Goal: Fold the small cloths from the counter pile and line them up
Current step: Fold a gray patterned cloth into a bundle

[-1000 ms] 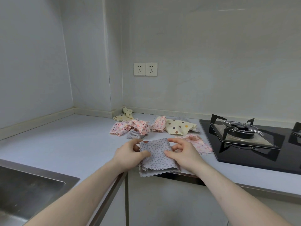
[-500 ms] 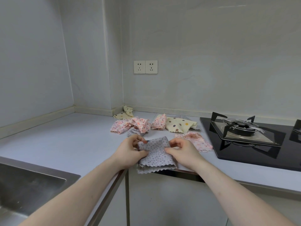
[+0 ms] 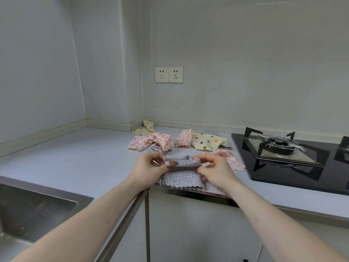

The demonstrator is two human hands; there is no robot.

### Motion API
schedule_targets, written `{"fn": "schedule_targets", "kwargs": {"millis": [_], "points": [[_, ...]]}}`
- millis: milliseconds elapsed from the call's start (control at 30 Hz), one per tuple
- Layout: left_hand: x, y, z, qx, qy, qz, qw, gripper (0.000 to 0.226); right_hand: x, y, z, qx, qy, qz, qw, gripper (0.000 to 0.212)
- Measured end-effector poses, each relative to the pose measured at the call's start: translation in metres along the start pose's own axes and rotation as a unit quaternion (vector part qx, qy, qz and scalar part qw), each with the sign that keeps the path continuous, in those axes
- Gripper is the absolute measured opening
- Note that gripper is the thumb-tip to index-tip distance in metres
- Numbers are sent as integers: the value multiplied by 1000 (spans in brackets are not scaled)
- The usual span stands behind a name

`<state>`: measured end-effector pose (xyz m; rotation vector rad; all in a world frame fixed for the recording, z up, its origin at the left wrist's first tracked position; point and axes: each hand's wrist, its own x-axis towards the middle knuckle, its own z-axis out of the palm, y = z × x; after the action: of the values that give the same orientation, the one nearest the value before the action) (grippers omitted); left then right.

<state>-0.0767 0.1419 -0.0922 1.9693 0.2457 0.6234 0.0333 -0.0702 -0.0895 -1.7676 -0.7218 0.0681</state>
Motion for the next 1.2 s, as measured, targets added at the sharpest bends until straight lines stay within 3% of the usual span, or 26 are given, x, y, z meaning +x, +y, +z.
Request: {"fn": "schedule_targets", "kwargs": {"millis": [200,400,633,800,933,1000,1100,1200], "points": [[-2,-2,-1,1,-3,-6,1000,5,-2,0,1,-4,40,-9,999,29],[-1,-4,1,16,4,-18,1000,17,-2,-1,2,-19,54,-5,998,18],[-4,1,1,140,27,-19,990,18,-4,-1,5,-66,47,-6,997,15],[-10,11,1,120,32,20,992,11,-6,-2,6,-104,54,-9,993,13],[-13,7,3,253,-23,109,961,30,-8,-4,7,-116,47,-31,992,25],[-12,5,5,285,-11,152,946,22,-8,-4,8,-140,38,-49,988,29],[-11,4,4,275,7,169,947,12,-9,-4,8,-154,40,-56,986,28],[-13,6,3,274,27,162,948,17,-10,-5,8,-155,52,-56,985,31]]}}
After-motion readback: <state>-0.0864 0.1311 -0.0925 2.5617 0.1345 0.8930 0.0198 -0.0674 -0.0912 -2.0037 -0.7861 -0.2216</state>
